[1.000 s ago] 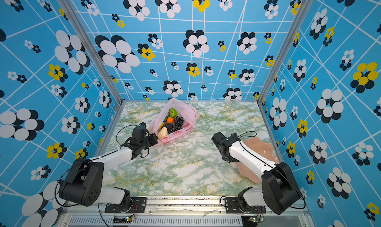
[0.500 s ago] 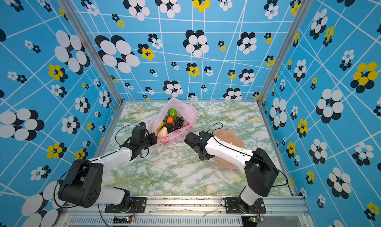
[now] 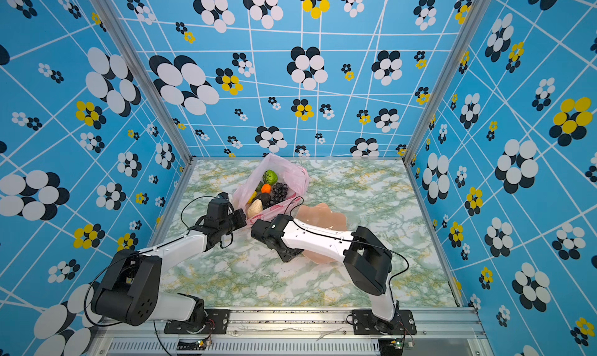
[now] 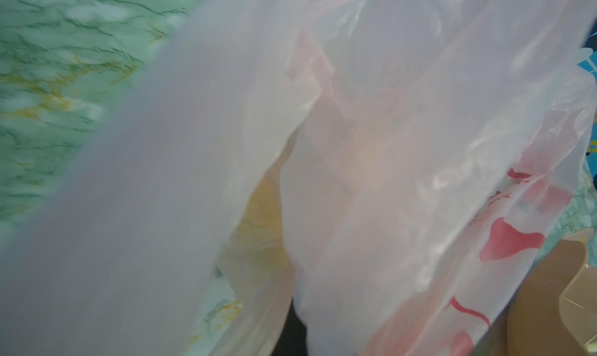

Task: Take fruits out of the plastic bag
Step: Move the plate to the center of the table.

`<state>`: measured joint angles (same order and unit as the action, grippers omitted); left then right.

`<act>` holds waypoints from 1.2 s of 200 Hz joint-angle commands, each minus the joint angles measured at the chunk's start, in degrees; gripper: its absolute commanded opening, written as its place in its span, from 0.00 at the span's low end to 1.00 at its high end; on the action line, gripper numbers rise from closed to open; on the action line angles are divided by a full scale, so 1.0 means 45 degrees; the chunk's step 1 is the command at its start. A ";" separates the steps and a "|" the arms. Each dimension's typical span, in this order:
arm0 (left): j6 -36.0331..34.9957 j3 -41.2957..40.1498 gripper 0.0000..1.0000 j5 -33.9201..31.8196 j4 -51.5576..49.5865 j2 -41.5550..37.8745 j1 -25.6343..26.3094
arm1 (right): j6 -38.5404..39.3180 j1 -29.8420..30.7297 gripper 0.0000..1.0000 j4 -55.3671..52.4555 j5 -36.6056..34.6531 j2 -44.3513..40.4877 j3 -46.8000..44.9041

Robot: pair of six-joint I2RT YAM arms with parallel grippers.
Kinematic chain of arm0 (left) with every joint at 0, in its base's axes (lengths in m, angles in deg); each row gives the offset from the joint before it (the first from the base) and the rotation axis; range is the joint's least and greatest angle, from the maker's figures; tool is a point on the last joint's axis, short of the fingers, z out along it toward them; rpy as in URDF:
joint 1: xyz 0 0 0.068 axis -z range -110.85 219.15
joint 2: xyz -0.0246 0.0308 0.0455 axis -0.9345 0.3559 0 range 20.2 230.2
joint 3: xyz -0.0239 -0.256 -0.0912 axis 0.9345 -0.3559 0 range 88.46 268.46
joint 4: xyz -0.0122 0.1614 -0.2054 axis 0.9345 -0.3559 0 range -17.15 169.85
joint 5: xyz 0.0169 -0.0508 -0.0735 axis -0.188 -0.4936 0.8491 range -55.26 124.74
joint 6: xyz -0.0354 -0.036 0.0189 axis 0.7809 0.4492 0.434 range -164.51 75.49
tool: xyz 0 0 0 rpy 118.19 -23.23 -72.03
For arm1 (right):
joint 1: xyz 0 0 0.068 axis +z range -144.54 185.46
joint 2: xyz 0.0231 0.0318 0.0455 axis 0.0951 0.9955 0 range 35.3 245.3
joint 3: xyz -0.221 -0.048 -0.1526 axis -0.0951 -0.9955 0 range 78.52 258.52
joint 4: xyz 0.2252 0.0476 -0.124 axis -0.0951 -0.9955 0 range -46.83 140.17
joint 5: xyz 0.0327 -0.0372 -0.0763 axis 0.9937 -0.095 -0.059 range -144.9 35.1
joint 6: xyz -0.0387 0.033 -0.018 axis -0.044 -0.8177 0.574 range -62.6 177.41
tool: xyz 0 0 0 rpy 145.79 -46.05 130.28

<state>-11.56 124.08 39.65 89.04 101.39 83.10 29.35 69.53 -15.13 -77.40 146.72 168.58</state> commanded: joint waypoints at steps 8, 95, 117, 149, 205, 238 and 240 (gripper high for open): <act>-0.0178 -0.0264 0.00 -0.0213 -0.0250 -0.0327 0.0047 | 0.0582 0.0382 0.04 -0.0219 0.1336 0.0449 0.0572; -0.0224 -0.0275 0.00 -0.0251 -0.0227 -0.0291 0.0053 | 0.0818 0.0605 0.32 -0.0255 0.1433 0.0236 0.0868; -0.0233 -0.0261 0.00 -0.0273 -0.0237 -0.0306 0.0029 | 0.0972 0.0605 0.45 -0.0432 0.1532 -0.0254 0.0884; -0.0245 -0.0265 0.00 -0.0236 -0.0231 -0.0285 0.0037 | 0.0871 0.0395 0.65 -0.0555 0.0721 -0.1998 0.0462; -0.0331 -0.0190 0.00 -0.0006 -0.0233 -0.0288 0.0096 | -0.0974 -0.3642 0.75 0.2461 0.1431 -0.6471 -0.4451; -0.0411 -0.0159 0.00 -0.0005 -0.0197 -0.0210 0.0272 | -0.1818 -0.6042 0.80 0.5536 0.3147 -0.7952 -0.7280; -0.0419 -0.0156 0.00 -0.0009 -0.0199 -0.0200 0.0262 | -0.1853 -0.6130 0.80 0.5690 0.3258 -0.7974 -0.7377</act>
<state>-11.81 123.73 39.26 89.04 101.39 83.37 25.37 46.47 -1.51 -69.71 113.52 141.65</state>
